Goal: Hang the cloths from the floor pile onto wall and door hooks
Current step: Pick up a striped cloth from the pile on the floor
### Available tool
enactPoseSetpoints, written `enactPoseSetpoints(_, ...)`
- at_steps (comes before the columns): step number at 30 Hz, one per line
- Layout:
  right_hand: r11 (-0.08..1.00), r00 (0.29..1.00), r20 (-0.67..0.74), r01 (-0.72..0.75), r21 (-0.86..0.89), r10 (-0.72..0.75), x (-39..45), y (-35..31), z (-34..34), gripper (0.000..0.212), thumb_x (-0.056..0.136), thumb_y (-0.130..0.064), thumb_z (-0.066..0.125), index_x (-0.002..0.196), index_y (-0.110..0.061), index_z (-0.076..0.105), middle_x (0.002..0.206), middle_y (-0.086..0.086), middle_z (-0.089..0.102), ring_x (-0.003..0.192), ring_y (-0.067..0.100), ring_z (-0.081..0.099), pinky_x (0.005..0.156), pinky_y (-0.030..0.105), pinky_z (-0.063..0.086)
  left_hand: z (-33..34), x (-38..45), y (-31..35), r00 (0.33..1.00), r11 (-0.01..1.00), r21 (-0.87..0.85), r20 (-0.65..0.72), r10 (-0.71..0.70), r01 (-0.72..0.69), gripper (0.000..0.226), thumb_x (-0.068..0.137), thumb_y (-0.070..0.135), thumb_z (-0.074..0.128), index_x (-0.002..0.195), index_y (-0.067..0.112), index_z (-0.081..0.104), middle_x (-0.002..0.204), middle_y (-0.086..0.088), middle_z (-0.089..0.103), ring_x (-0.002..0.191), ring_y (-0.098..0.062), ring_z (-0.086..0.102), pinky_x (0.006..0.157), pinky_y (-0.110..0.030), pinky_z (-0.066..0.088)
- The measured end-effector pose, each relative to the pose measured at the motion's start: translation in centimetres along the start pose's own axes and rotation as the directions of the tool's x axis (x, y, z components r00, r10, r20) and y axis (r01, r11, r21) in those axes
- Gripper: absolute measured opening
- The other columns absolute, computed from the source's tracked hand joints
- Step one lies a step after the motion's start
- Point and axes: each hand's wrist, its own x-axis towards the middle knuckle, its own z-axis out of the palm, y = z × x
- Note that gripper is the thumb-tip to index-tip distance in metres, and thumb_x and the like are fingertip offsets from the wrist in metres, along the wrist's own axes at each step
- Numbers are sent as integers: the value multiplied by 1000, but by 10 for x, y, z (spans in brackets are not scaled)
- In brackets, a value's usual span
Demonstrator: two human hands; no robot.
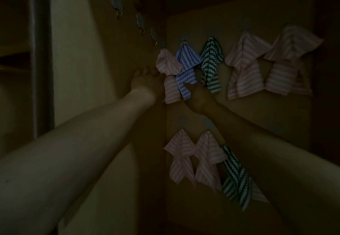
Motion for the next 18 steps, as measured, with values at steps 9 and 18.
enactPoseSetpoints(9, 961, 973, 45, -214, -177, 225, -90, -40, -2, 65, 95, -29, 55, 152, -17, 26, 151, 16, 31, 131, 33, 40, 102, 34, 39, -3, -91, -11, 996, 982, -166, -8, 92, -92, 56, 96, 33, 37, 151, 26, 26, 154, -10, 30, 137, -32, 28, 108, -45, 22)
enactPoseSetpoints(18, 926, 947, 80, -283, -250, 311, -206, -83, -11, 70, 93, -28, 59, 152, -26, 23, 146, 18, 35, 129, 35, 43, 101, 35, 40, -6, -197, 2, 981, 893, -431, 76, 178, -129, 51, 97, 36, 32, 147, 24, 34, 157, -7, 25, 144, -32, 19, 116, -53, 11)
